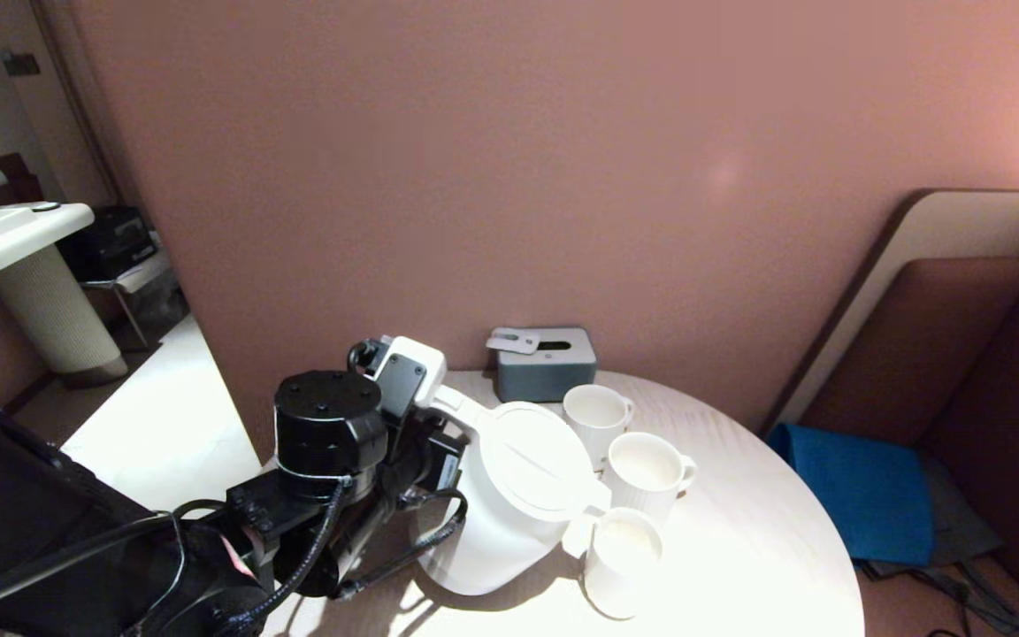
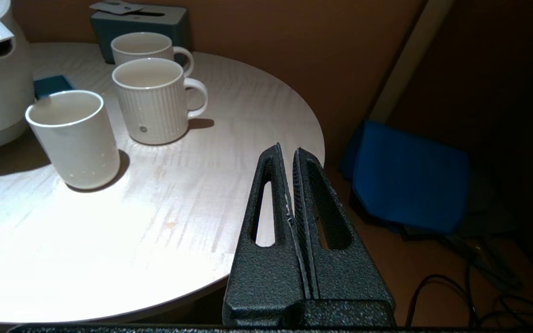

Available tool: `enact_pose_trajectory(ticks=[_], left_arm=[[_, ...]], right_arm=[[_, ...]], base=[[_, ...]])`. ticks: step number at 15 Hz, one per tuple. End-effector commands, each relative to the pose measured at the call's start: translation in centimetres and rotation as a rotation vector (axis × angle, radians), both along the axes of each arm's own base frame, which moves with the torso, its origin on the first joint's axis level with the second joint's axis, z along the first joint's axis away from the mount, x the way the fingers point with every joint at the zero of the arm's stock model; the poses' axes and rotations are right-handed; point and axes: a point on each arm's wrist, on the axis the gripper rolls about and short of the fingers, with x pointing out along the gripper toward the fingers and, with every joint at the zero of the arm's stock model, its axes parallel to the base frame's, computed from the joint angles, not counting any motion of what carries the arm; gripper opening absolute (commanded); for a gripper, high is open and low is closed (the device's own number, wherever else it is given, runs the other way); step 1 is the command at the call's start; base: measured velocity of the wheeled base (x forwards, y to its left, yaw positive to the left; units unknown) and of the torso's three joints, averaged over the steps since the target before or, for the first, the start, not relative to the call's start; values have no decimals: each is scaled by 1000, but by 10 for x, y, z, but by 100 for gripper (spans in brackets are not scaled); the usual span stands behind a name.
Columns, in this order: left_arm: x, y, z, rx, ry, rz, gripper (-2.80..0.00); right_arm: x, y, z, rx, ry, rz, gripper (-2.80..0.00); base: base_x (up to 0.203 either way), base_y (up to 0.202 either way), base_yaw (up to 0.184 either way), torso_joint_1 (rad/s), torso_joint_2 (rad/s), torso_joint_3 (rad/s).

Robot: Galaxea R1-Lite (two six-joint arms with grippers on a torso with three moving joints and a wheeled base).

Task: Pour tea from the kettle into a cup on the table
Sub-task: Pour water into the cup

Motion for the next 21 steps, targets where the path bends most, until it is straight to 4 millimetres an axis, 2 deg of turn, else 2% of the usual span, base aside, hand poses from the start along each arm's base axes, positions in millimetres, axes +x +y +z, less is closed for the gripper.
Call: enact_pose_trajectory(ticks=[1, 6, 14, 21], left_arm=[[5, -4, 5, -15, -23, 3, -280], [9, -9, 0, -1, -19, -3, -280], [11, -12, 4, 59, -52, -15, -280], [16, -16, 14, 59, -92, -16, -280]], right_arm=[[0, 0, 0, 0, 1, 1, -280], [0, 0, 0, 0, 1, 0, -280], [0, 0, 0, 0, 1, 1, -280], [0, 0, 0, 0, 1, 1, -280]], base=[[0, 0, 0, 0, 0, 0], [0, 0, 0, 0, 0, 0], [0, 0, 0, 0, 0, 0], [0, 0, 0, 0, 0, 0]])
